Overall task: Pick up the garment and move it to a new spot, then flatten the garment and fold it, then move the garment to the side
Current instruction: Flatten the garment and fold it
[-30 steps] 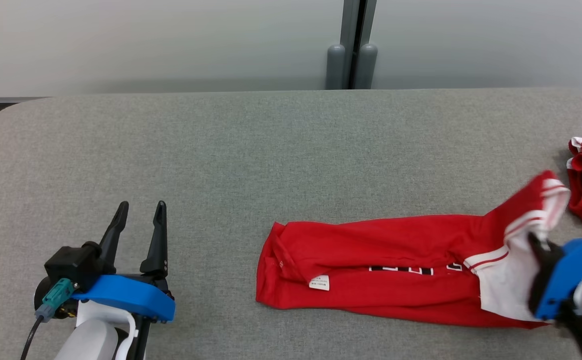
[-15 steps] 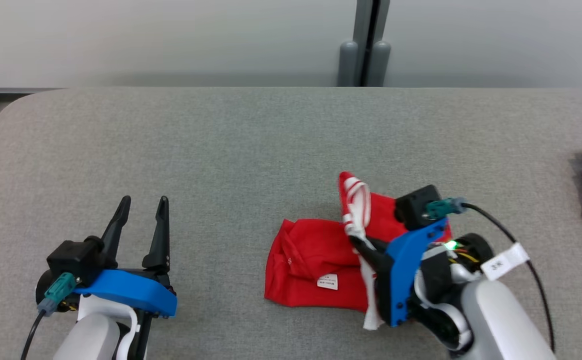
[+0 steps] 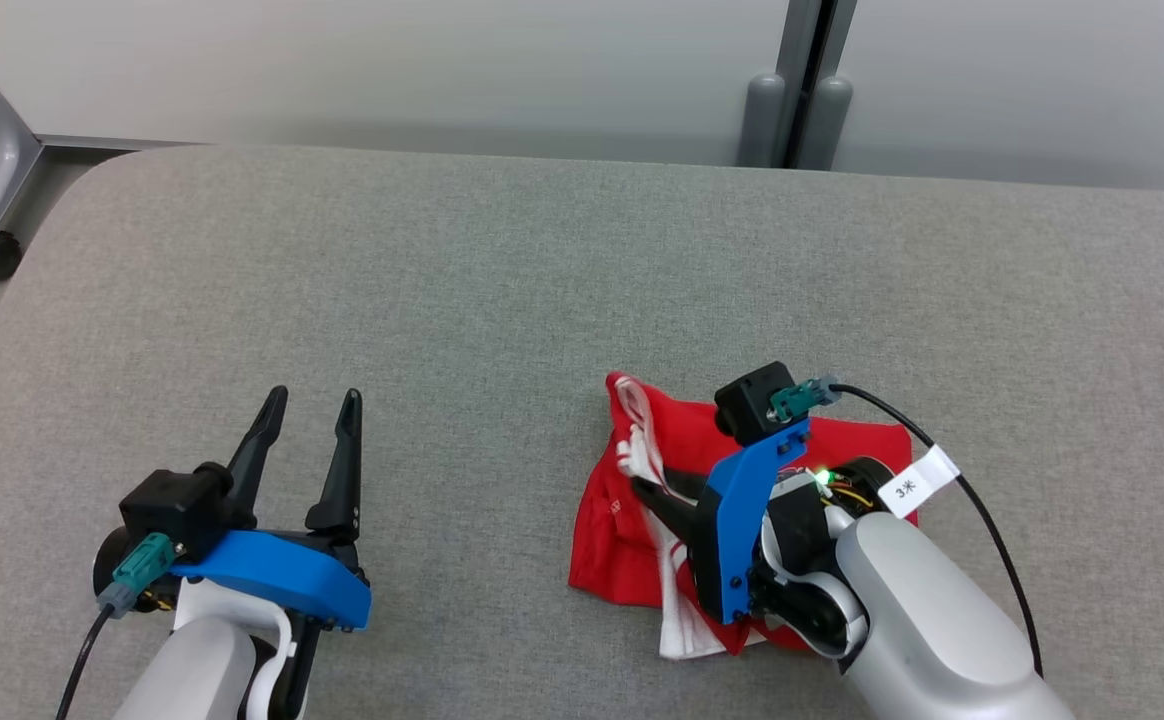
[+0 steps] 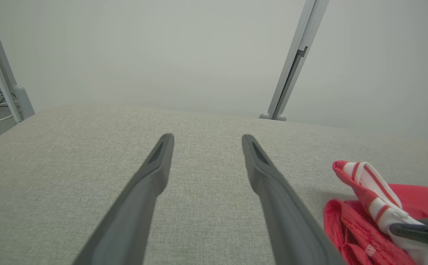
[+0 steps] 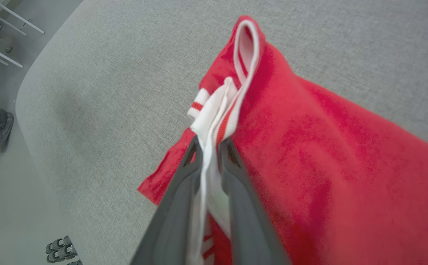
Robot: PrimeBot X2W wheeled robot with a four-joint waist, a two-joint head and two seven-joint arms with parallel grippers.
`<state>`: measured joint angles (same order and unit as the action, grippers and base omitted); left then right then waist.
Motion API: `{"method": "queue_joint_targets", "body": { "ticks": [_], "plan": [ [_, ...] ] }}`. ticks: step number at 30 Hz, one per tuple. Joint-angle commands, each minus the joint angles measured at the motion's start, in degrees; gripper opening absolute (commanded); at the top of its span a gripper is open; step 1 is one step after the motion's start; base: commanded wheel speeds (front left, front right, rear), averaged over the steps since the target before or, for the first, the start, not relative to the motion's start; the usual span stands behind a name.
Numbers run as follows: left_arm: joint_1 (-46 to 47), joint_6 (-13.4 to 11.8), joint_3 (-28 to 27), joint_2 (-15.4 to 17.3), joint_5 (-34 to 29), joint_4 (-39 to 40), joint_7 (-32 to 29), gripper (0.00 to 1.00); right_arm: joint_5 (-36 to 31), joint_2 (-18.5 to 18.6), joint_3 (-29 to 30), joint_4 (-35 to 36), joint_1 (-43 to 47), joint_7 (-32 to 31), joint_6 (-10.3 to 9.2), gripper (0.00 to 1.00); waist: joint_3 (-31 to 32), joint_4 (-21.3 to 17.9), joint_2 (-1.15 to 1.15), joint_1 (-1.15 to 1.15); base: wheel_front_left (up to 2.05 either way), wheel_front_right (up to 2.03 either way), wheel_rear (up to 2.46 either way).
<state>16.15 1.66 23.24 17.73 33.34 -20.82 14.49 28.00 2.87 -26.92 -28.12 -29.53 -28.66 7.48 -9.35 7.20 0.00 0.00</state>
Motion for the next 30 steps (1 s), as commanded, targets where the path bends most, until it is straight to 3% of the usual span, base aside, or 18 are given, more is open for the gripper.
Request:
{"method": "queue_joint_targets", "body": {
  "ticks": [1,8,12,19,24,30],
  "plan": [
    [0.89,0.21,0.16,-0.12,0.01,-0.28,0.26,1.0,1.37,0.05,-0.36,-1.68,-1.85,1.9,0.04,1.0,0.09,0.14,0.0,0.0,0.0,0.0,0.0],
    [-0.27,-0.12,-0.19,-0.07,0.3,-0.59,0.33,1.0,7.24,0.08,0.0,-3.57,-5.02,10.03,0.04,1.0,1.16,-0.48,0.0,0.0,0.0,0.0,0.0],
    [-1.05,-0.33,-0.43,-0.04,0.41,-0.4,0.42,1.0,7.13,0.07,2.29,-3.35,-5.37,13.95,0.04,1.0,1.75,-1.19,0.0,0.0,0.0,0.0,0.0],
    [-2.8,-1.11,-1.61,-0.2,0.38,0.92,0.64,1.0,-4.23,0.62,11.32,0.19,0.33,21.27,0.04,1.0,3.27,-2.73,0.0,0.0,0.0,0.0,0.0],
    [-5.11,-1.77,-4.1,0.02,0.61,2.35,0.7,1.0,-12.71,5.33,15.62,9.57,10.15,26.11,0.03,1.0,4.03,-4.92,0.0,0.0,0.0,0.0,0.0],
    [-7.77,-2.09,-7.01,0.31,-0.26,3.26,0.74,1.0,-14.52,7.07,20.66,14.62,17.12,30.19,0.04,1.0,5.15,-7.02,0.0,0.0,0.0,0.0,0.0]
  ]
}}
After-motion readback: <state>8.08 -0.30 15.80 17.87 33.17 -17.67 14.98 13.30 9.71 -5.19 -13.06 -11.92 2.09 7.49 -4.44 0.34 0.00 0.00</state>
